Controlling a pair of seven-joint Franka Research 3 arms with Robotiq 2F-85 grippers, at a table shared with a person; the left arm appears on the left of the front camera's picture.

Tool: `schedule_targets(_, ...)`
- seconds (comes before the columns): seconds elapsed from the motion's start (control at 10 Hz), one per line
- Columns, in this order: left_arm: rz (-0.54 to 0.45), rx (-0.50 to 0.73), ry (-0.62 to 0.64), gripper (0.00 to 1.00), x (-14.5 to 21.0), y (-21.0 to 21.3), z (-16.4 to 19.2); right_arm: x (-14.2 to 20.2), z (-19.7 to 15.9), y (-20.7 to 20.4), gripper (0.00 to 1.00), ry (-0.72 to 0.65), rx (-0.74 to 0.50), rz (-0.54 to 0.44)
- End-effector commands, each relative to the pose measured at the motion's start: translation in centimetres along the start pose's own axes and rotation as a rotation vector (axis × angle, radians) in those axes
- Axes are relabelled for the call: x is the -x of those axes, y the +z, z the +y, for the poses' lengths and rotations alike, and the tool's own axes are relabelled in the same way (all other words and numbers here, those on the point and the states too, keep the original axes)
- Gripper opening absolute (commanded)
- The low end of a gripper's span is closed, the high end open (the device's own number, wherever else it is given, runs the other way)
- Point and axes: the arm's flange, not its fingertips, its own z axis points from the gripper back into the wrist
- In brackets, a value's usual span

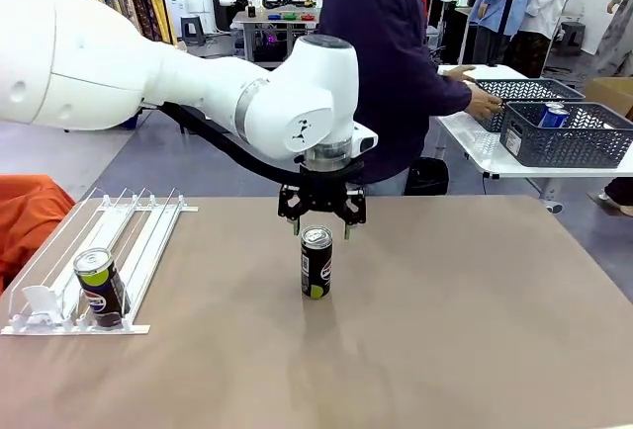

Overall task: Retrieve and store the cans from the dispenser.
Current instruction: Pick up one can from the Automatic Can Dispenser and place it in the middle of the table.

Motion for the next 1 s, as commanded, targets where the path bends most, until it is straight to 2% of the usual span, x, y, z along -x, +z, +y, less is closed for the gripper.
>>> schedule_targets(0.0,-0.009,0.06,0.016,1.0,2.2,5.6,3.8,-0.3,0.2,-0.4,1.0,0.025,-0.026,-0.019)
schedule_targets(0.2,0.058,0.027,0.039,1.0,4.6,12.1,9.7,-0.3,0.2,-0.4,1.0,0.025,-0.026,-0.019)
schedule_targets(0.3,0.123,0.065,0.024,1.0,5.4,14.5,13.7,-0.3,0.2,-0.4,1.0,0.025,-0.026,-0.019)
schedule_targets(0.4,0.136,0.154,0.033,1.0,6.3,16.7,19.0,-0.3,0.2,-0.4,1.0,0.025,-0.026,-0.019)
schedule_targets(0.5,0.147,0.257,0.034,1.0,7.6,17.9,24.0,-0.3,0.2,-0.4,1.0,0.025,-0.026,-0.019)
schedule_targets(0.7,0.07,0.583,0.118,1.0,11.8,18.9,35.7,-0.3,0.2,-0.4,1.0,0.025,-0.026,-0.019)
schedule_targets(0.8,0.033,0.769,0.104,1.0,15.0,17.7,42.4,-0.3,0.2,-0.4,1.0,0.025,-0.026,-0.019)
schedule_targets(0.9,-0.026,0.941,0.201,1.0,17.7,15.7,47.2,-0.3,0.2,-0.4,1.0,0.025,-0.026,-0.019)
